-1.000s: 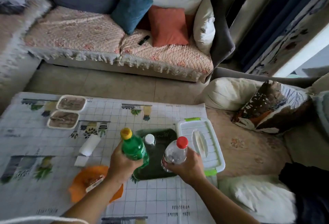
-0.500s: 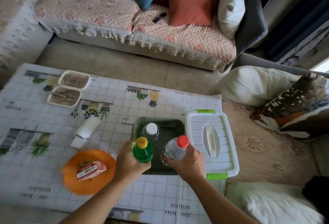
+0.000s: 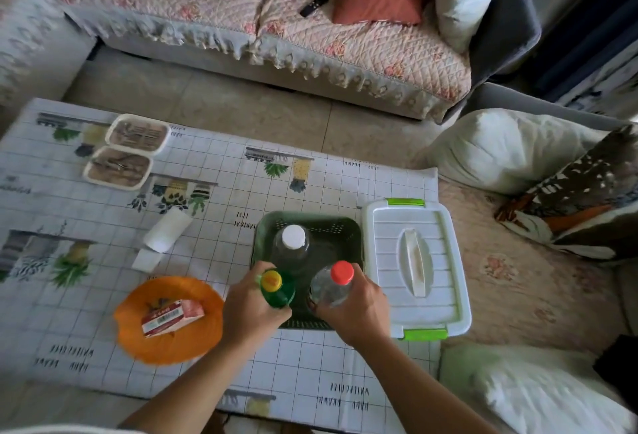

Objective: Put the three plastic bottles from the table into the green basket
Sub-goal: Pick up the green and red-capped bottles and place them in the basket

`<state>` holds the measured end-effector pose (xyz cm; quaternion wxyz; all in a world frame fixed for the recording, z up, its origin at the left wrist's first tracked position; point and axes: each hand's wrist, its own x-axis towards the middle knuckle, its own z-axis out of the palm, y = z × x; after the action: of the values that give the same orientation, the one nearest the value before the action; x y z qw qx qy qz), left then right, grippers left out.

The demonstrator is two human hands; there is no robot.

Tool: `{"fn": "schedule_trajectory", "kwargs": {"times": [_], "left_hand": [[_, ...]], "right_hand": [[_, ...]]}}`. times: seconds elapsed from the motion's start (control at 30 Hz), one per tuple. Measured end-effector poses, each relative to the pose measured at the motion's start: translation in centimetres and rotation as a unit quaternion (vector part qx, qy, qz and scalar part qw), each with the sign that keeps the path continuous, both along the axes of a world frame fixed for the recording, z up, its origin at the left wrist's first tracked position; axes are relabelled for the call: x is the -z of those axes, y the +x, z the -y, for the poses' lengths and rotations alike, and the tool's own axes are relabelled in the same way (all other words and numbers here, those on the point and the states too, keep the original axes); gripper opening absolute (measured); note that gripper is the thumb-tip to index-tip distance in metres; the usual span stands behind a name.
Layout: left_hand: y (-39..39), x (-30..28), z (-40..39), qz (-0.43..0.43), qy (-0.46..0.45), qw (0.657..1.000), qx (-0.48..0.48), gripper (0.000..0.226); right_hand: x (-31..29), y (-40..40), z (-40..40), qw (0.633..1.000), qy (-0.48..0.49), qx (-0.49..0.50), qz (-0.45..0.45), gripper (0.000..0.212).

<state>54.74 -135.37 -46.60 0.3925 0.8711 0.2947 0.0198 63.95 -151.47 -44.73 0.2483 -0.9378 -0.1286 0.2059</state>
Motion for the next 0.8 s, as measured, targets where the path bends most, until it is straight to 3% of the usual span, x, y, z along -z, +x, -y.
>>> {"fn": "schedule_trajectory", "kwargs": {"times": [0.2, 0.5, 0.8], "left_hand": [[-0.1, 1.2, -0.7, -0.017, 0.063, 0.998, 0.021, 0.059], [0.2, 2.3, -0.9, -0.013, 0.082, 0.996, 0.042, 0.056], [0.5, 2.9, -0.7, -0.024, 0.092, 0.992, 0.082, 0.058]], "right_hand": [[0.9, 0.3, -0.4, 0.999, -0.023, -0.047, -0.001, 0.044], [2.2, 1.1, -1.3, 0.996, -0.047, -0.005, -0.081, 0.045], [3.5, 0.8, -1.6, 0.995, -0.005, 0.018, -0.097, 0.039]]}}
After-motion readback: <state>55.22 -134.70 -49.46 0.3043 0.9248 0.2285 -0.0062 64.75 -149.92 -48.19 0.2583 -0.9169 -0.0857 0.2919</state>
